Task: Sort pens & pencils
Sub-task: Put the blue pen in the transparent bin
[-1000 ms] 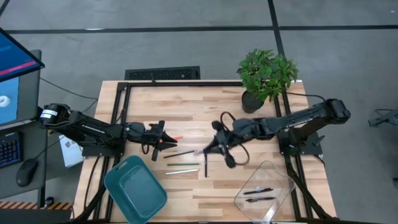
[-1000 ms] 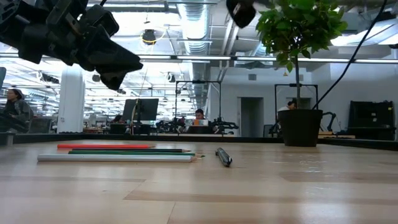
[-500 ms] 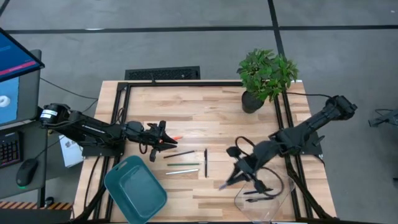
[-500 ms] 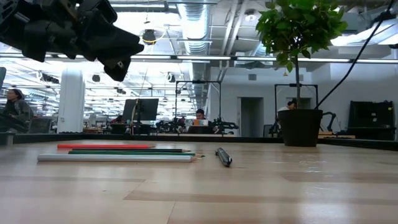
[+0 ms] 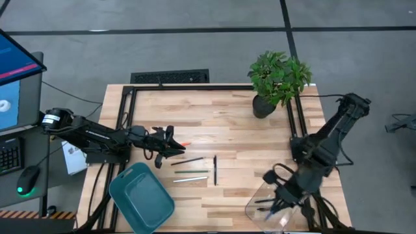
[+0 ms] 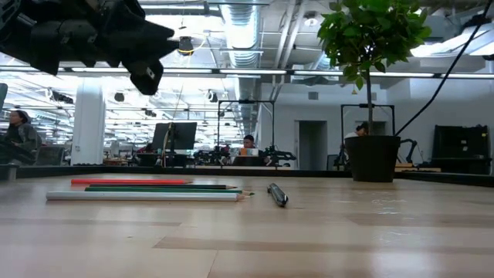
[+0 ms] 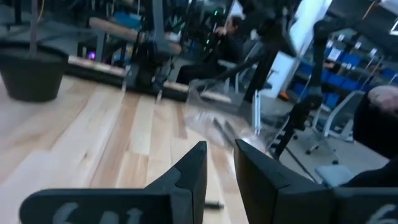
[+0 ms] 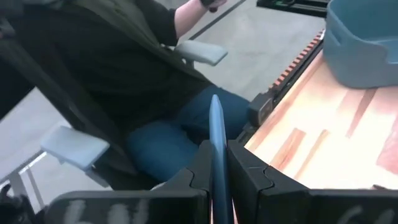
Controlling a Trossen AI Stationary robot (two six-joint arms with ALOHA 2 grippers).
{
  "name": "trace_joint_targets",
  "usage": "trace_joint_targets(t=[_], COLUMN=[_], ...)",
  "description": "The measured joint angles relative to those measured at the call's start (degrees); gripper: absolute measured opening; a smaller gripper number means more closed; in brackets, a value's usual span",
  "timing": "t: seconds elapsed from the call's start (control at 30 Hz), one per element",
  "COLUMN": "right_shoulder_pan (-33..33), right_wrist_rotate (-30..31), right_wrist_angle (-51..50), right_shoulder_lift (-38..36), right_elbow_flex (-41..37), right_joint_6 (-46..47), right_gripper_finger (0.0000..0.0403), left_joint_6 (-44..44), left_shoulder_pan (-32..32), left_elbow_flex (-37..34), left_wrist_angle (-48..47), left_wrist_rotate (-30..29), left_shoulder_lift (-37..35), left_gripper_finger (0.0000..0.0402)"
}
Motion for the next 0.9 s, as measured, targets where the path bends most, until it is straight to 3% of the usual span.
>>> trace_joint_targets(t=[0.33, 0.9], right_shoulder_pan=[10.42, 11.59], right_wrist_rotate=[12.75, 16.60], right_wrist_angle=[-1.98, -11.21], right_shoulder_lift=[-0.01, 0.03], right_elbow_flex=[-0.01, -0.01], right_joint_6=[2.40, 7.93], right_gripper_finger=[0.0054, 0.0054], left_joint_6=[1.11, 0.86], left_shoulder_pan=[-0.01, 0.00], left_elbow_flex=[0.00, 0.00], left_wrist_angle=[3.52, 3.04], left_wrist_rotate=[-0.04, -0.06], left_shoulder_lift=[0.00, 0.00], left_gripper_finger=[0.0071, 0.0071])
